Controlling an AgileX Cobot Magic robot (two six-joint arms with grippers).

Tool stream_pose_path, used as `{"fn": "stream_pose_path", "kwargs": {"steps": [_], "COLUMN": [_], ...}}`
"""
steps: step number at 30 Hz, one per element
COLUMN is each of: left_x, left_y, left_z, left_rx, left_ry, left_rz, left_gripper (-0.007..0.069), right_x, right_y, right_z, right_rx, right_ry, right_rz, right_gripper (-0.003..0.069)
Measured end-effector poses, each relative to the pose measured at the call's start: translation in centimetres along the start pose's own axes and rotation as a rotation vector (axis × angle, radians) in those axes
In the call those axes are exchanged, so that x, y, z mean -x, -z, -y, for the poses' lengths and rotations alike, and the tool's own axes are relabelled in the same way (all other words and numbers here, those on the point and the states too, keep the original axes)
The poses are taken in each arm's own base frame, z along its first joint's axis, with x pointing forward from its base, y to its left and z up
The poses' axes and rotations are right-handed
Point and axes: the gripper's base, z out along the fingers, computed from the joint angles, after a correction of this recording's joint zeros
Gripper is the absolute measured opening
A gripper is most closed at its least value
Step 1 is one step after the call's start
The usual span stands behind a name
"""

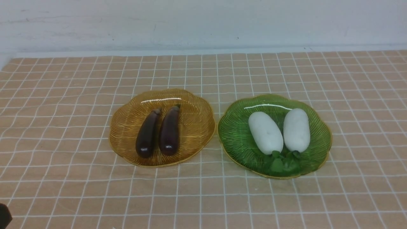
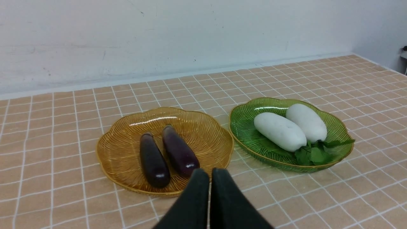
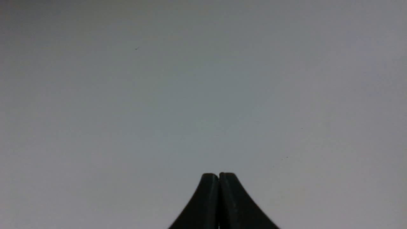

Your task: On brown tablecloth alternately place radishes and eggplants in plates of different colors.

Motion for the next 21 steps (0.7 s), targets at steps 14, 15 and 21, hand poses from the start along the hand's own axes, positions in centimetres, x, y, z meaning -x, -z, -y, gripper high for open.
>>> {"fn": "stream_pose_path", "kwargs": {"steps": [14,15,21], "left_x": [-2.2,-3.2,-9.1], "left_y": [-1.5,-1.8,-3.6], "left_z": [-2.0,-2.6,-4.7], "left_rx": [0.154,0.199,0.342], "left_ry": [-0.149,-0.165,-0.130], "left_rz": [0.008,0.002,-0.021], "left_gripper": [-0.0003,-0.0003,-0.0003], "right_x": [0.0,0.0,-0.1], "right_y": [0.0,0.0,0.0], "right_z": [0.0,0.0,0.0], "right_rx": [0.000,0.000,0.000], "right_ry": [0.000,0.000,0.002], "right_rz": [-0.002,-0.002,-0.004], "right_gripper": [-0.0015,-0.0015,-0.0015]}}
